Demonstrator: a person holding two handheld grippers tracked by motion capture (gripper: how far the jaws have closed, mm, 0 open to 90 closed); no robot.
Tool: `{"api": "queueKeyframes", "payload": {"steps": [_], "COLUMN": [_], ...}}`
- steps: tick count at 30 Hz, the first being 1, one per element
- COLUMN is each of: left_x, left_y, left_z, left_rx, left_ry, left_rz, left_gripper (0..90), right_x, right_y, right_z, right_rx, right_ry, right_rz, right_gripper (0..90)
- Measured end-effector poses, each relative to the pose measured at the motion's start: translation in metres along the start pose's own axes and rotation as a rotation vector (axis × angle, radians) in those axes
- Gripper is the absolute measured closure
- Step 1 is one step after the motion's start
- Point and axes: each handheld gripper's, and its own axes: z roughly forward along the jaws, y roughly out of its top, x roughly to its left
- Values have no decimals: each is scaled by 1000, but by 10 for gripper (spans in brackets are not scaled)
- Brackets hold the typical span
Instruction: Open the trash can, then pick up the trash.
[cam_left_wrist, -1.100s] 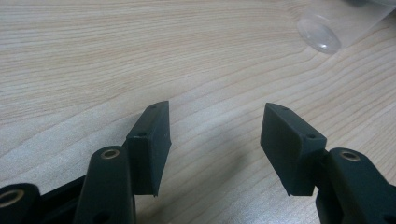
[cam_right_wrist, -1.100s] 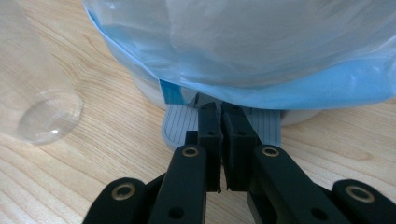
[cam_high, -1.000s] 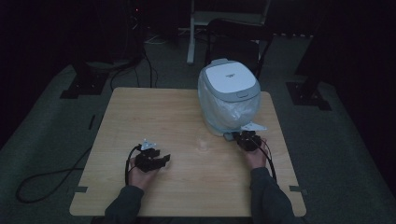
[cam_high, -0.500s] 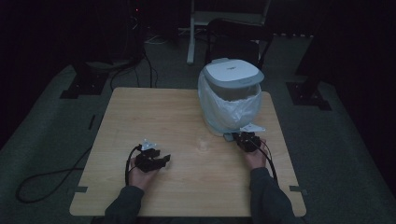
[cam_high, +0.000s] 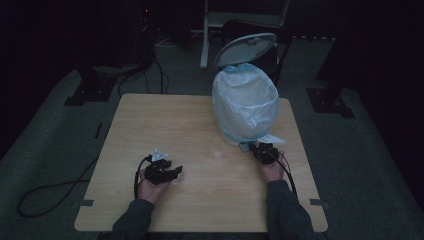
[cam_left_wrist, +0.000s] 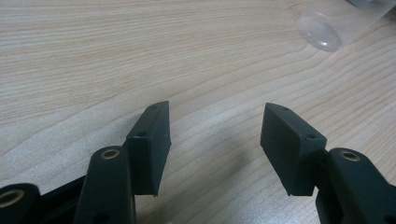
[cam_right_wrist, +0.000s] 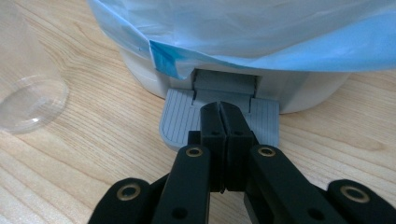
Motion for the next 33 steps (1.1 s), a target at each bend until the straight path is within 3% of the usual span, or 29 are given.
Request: {"api": "queueKeyframes", "payload": {"steps": [19,27,33], "left_x": [-1,-5,-15], "left_y": [1,3,11], "left_z": [1,2,-2], "left_rx": [3,22,16], "left_ry": [2,-26,-58], "left_rz": [-9,-21,8], "left_gripper": [452,473,487], "right_x": [1,1,1], "right_y": [0,0,0], "right_z": [0,0,0], "right_rx": [0,0,0], "right_ry": [-4,-4,-3], "right_rz": [-4,-4,-3], "right_gripper": [892,892,891]}}
